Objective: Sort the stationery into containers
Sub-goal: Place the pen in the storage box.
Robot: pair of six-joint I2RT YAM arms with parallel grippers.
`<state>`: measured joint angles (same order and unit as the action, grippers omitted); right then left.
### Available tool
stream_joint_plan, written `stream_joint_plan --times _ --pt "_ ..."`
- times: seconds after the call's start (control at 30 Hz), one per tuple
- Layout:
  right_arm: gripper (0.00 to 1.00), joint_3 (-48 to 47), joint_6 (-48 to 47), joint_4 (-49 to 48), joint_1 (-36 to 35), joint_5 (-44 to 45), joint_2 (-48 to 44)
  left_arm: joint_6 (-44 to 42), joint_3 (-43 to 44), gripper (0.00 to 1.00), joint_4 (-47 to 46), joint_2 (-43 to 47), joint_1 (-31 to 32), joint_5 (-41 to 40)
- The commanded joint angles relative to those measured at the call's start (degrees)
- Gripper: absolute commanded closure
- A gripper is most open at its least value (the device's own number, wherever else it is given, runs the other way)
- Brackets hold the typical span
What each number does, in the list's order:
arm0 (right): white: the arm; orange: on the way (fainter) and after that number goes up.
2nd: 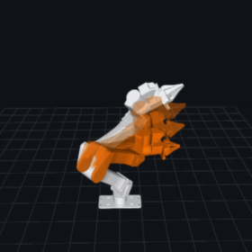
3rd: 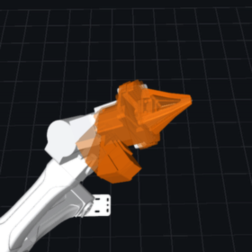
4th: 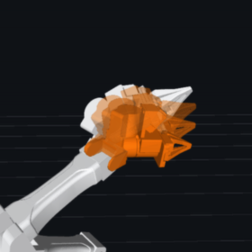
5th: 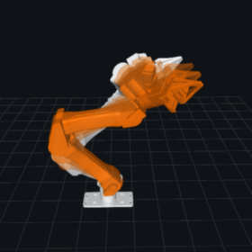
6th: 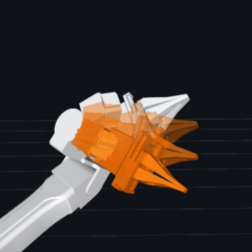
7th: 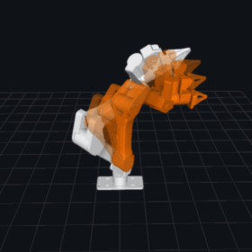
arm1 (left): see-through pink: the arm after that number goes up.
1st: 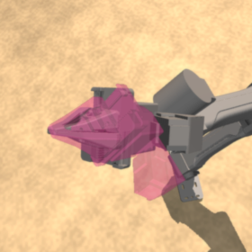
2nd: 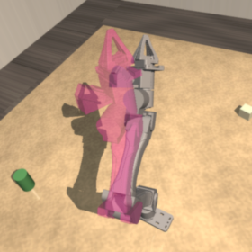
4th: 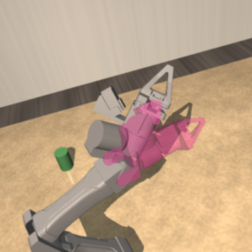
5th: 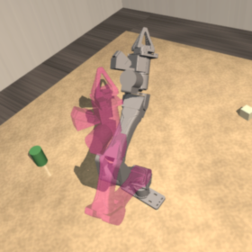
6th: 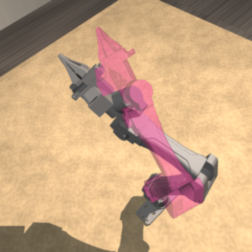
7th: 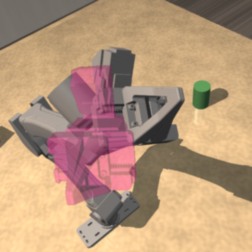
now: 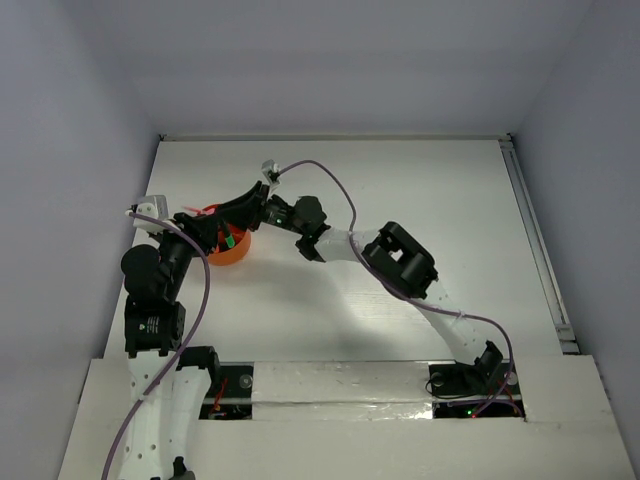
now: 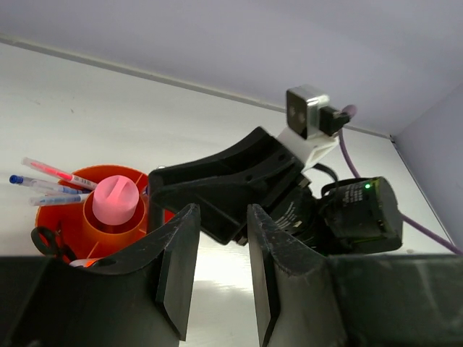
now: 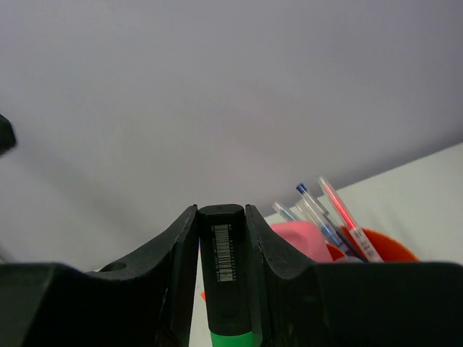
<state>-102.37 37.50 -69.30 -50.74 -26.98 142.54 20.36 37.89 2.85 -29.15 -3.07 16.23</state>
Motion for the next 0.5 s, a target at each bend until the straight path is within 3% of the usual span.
stream_joint_plan --times 0.0,0.47 --pt "1.0 -3.36 -0.58 -1.55 -1.46 1.05 1.33 -0.5 2.19 0.7 -2.32 -0.38 -0.18 0.12" --pt "0.99 0.5 -4.09 -2.25 -1.99 5.27 0.99 -0.67 2.28 0.7 -1.97 0.32 0.87 0.12"
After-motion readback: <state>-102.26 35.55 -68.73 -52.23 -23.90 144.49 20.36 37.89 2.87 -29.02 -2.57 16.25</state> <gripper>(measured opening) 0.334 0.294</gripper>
